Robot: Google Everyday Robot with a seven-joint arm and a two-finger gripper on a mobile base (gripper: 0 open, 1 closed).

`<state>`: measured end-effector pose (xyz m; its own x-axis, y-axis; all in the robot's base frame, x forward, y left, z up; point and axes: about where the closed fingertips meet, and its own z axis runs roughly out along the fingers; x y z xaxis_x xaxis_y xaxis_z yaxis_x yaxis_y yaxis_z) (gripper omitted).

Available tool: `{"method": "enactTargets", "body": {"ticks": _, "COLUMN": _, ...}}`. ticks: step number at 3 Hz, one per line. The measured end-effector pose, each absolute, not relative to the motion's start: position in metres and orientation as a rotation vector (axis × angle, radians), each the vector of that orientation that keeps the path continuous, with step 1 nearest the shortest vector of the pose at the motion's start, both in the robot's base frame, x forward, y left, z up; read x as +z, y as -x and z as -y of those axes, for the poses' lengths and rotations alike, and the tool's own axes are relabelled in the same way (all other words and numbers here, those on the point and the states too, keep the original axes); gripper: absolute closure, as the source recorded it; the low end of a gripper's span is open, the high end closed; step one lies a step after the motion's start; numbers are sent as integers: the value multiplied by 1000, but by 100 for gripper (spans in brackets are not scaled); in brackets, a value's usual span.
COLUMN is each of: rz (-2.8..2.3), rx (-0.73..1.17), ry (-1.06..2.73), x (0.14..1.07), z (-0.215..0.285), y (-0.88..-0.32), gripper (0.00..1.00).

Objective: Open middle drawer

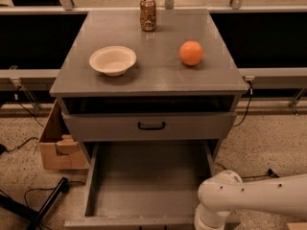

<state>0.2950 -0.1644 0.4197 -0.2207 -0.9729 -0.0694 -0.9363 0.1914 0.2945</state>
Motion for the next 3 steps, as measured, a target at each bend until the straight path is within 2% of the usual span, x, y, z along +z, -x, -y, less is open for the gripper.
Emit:
{"method": "enactTargets", "body": {"ticks": 2, "rz": 2305, "rx": -445, "ry": -1850, "x": 416, "z": 166, "y": -279, "gripper": 89}}
{"method": "enactTargets", "body": {"ticks": 3, "rz": 2303, "rx": -447, "ry": -1849, "x": 416, "z": 166, "y": -278, "gripper": 88}}
